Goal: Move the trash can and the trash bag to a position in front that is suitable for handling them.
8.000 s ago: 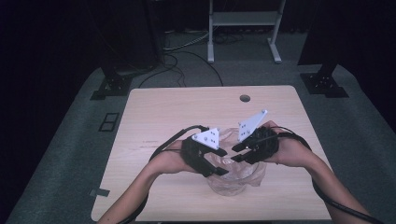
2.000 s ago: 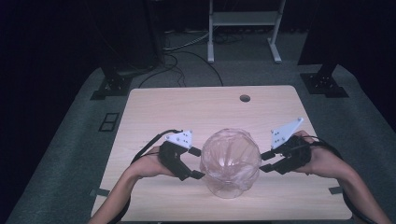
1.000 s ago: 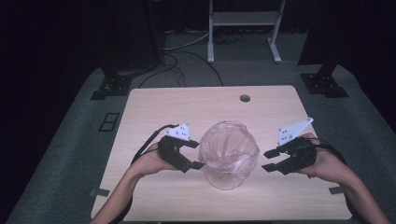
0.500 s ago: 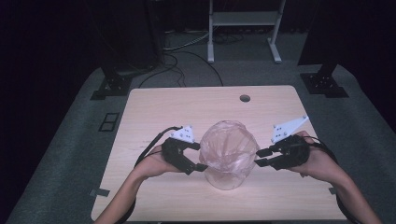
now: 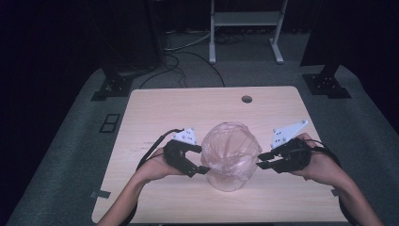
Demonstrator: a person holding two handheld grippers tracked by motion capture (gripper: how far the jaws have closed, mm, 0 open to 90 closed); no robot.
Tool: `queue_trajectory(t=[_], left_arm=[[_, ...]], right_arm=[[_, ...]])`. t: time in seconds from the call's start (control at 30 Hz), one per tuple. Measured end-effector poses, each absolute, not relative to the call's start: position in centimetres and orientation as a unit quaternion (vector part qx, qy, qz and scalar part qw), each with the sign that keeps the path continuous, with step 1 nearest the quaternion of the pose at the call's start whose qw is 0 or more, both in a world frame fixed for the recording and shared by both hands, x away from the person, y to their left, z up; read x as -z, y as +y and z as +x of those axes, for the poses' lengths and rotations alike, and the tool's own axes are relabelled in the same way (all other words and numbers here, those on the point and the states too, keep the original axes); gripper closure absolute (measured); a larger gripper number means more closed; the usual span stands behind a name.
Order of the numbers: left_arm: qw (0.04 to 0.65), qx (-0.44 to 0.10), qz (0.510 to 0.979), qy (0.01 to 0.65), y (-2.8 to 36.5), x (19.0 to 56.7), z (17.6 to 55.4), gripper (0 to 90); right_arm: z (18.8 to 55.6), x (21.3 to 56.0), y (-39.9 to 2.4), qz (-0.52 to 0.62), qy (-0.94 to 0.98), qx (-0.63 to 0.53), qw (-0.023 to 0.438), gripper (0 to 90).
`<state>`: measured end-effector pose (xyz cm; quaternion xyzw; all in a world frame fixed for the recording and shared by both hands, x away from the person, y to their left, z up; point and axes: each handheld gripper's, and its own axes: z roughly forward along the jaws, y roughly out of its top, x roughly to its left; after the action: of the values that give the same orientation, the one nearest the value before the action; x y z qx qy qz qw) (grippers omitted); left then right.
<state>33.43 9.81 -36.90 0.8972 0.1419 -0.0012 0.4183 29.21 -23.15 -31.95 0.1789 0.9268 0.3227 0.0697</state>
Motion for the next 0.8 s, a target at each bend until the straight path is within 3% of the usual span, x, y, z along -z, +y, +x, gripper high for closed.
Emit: queue_trajectory(t=[0.27, 0.8], left_arm=[[0.414, -0.011, 0.895, 0.163, 9.3, 37.0, 34.1, 15.9], [0.408, -0.005, 0.896, 0.174, 9.1, 36.9, 33.9, 16.0]], right_arm=[[29.9, 32.3, -23.2, 0.195, 0.917, -0.332, 0.103, 68.8], [30.0, 32.8, -23.2, 0.203, 0.923, -0.318, 0.075, 68.4]])
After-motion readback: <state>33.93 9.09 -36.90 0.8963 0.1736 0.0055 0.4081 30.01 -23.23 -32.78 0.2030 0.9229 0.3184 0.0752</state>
